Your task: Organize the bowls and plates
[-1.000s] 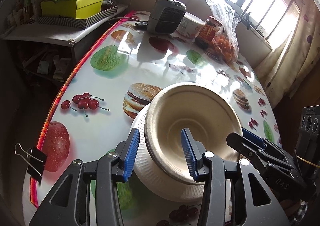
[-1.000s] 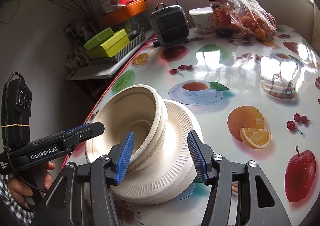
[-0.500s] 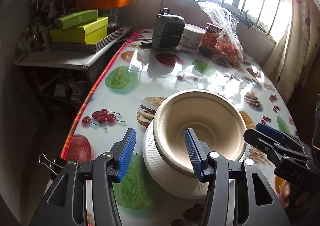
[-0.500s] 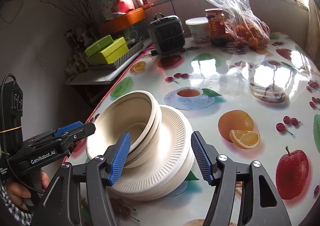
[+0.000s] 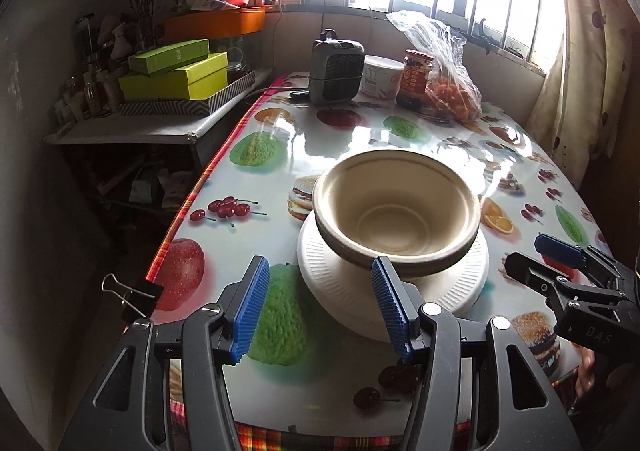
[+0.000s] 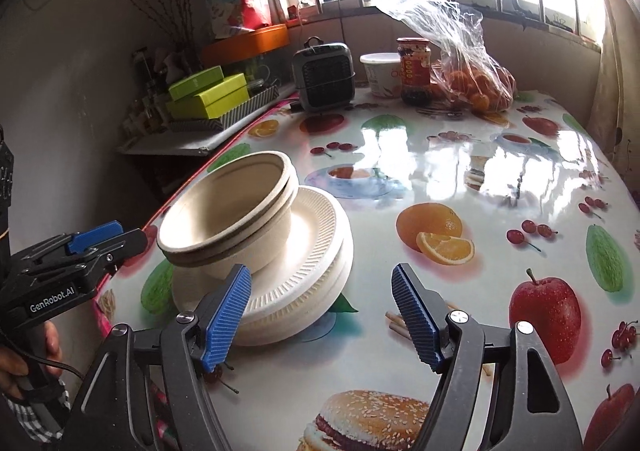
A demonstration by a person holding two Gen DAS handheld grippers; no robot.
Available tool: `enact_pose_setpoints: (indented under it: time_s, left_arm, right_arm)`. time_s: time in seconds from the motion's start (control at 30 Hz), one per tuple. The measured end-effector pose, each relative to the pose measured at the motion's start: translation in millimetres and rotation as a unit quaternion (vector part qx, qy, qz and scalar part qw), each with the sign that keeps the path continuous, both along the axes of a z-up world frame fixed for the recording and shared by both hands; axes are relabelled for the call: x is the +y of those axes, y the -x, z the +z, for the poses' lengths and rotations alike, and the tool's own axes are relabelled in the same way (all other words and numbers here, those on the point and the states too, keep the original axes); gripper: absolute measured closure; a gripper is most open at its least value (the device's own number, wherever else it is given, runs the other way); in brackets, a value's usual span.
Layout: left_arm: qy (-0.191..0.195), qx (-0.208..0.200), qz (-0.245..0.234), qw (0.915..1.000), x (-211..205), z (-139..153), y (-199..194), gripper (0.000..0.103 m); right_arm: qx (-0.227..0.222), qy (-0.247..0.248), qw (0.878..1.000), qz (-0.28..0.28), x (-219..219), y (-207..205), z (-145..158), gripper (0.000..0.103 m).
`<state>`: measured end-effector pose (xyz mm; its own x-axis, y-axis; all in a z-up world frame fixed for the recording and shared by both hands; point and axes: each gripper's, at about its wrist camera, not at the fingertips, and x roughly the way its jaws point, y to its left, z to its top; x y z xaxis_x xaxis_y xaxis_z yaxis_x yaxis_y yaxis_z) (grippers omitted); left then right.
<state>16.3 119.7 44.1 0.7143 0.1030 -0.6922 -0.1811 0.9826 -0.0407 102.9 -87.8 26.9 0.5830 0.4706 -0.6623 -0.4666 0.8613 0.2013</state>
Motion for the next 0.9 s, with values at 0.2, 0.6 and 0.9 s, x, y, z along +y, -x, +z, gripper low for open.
enact_pose_setpoints:
  time_s: [0.2,0.6,0.9]
  left_arm:
    - [-0.003,0.028,0.014,0.9995,4,-32,19,0.049]
    - [0.000,0.058,0.013,0.9982,-3,-67,28,0.049]
    - [-0.007,0.051,0.009,0.9986,-10,-70,24,0.040]
  right_arm:
    - [-0.012,0.040,0.999,0.003,-2,22,-18,0.027]
    - [0.011,0.094,0.995,-0.003,-1,32,-52,0.022]
    - [0.004,0.102,0.995,-0.017,5,34,-55,0.016]
